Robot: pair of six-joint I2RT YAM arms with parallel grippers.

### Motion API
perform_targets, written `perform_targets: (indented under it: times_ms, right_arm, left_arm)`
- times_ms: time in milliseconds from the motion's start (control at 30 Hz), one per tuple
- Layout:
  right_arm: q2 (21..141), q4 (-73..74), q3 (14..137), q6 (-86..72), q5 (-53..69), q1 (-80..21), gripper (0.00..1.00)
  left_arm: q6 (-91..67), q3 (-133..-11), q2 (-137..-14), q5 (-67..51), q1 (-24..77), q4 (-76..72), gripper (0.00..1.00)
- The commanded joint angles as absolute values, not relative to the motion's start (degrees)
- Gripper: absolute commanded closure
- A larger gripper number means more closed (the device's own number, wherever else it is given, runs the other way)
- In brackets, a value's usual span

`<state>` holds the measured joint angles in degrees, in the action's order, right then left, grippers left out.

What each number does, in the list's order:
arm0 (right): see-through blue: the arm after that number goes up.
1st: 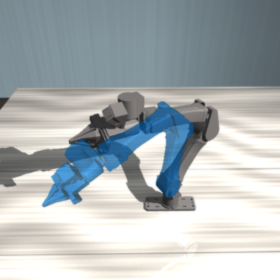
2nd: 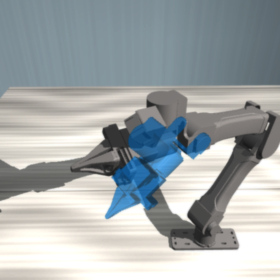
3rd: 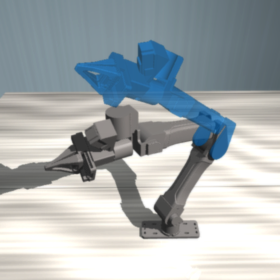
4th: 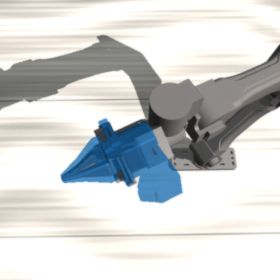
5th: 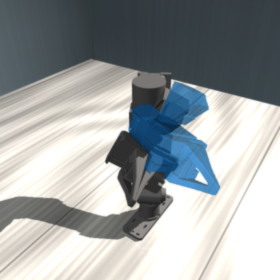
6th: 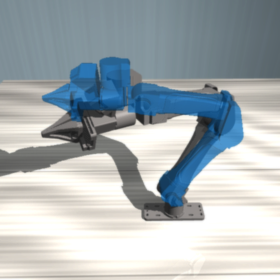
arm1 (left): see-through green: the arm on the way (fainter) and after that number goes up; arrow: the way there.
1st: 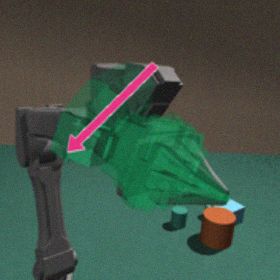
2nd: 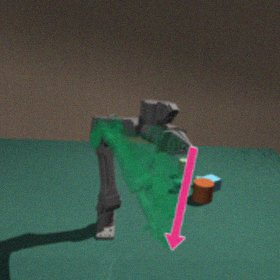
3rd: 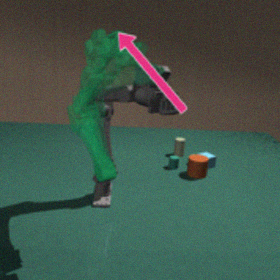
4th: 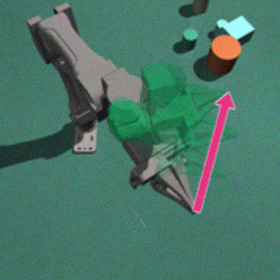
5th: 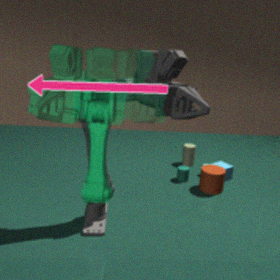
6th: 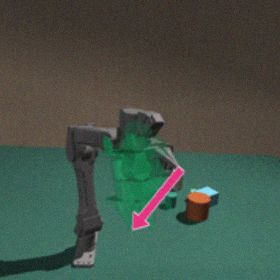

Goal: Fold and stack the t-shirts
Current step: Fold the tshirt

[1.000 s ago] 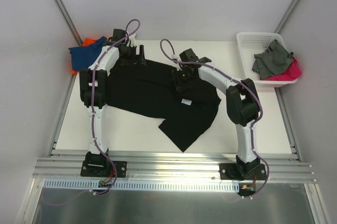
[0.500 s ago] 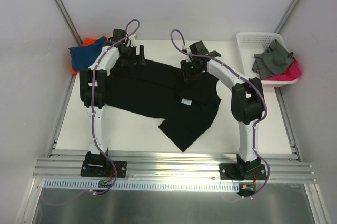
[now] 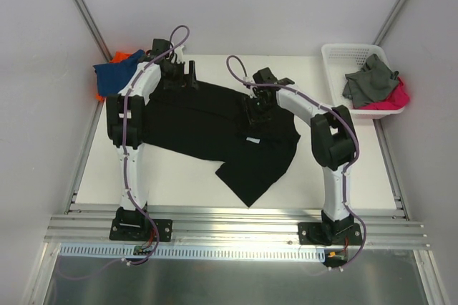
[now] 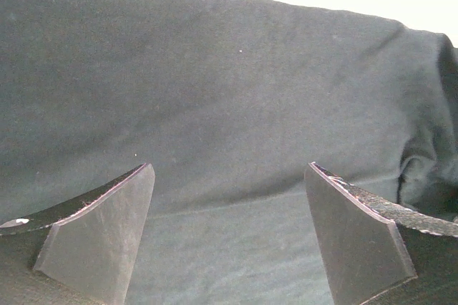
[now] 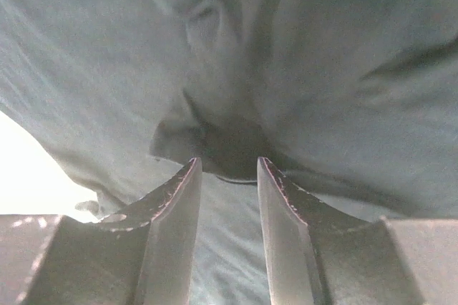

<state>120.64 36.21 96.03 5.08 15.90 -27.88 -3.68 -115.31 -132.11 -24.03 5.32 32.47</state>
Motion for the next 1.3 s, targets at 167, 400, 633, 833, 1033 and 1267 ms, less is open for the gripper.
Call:
perform_targets:
  times_ms: [167, 400, 633, 833, 1033, 1267]
  right_arm:
    - [105.41, 41.57, 90.62, 4.05, 17.4, -32.07, 0.61]
    - [101.33, 41.49, 87.36, 5.88, 12.4, -31.83, 0.61]
    - [109.75, 38.41, 93.33, 7.03, 11.6, -25.23, 0.6]
    - [116.8, 35.86, 96.32, 8.44, 11.16, -19.96, 0.6]
    - [122.6, 35.68, 99.23, 8.27, 12.91, -18.54, 0.6]
    - [119.89, 37.78, 96.07, 6.86, 13.71, -20.03, 0.6]
  left_arm:
    - [-4.04, -115.92, -124.98, -26.37, 5.62, 32.61, 0.12]
    - [-4.31, -117.16, -124.81, -25.84, 5.62, 32.61, 0.12]
    - [-5.45, -115.5, -122.52, -25.58, 5.97, 32.61, 0.13]
    - [-4.4, -111.54, -119.27, -24.44, 6.59, 32.69, 0.13]
    - [-3.69, -109.25, -117.69, -23.38, 6.59, 32.69, 0.13]
    - [-3.6, -109.07, -117.77, -22.41, 6.59, 32.7, 0.12]
